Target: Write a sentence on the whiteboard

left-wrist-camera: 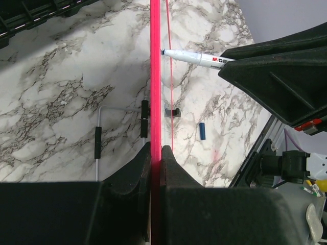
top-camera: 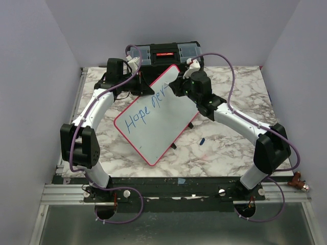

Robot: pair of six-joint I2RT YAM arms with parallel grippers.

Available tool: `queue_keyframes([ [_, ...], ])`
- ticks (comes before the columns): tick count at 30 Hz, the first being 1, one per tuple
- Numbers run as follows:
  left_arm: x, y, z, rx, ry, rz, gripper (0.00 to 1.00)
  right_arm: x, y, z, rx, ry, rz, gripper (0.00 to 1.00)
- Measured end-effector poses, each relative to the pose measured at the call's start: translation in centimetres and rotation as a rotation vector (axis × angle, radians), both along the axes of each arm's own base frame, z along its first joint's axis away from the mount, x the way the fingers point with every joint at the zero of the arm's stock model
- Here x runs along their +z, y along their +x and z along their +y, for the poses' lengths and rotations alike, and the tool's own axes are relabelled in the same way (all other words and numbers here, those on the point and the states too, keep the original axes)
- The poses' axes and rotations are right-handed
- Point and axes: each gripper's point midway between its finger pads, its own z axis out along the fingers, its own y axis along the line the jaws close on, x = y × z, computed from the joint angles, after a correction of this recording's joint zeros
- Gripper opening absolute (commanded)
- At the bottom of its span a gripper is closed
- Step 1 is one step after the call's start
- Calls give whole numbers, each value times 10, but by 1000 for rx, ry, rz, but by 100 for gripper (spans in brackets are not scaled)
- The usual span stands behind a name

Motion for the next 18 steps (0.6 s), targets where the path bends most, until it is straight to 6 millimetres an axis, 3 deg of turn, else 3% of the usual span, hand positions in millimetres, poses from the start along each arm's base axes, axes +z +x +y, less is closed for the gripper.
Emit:
queue_keyframes([
  [9, -1, 0, 1, 3, 1, 5, 0, -4, -7, 6, 49, 10, 20, 1],
  [18, -3, 2, 3, 12, -1, 17, 0, -26, -21, 0, 63, 7, 72, 1],
])
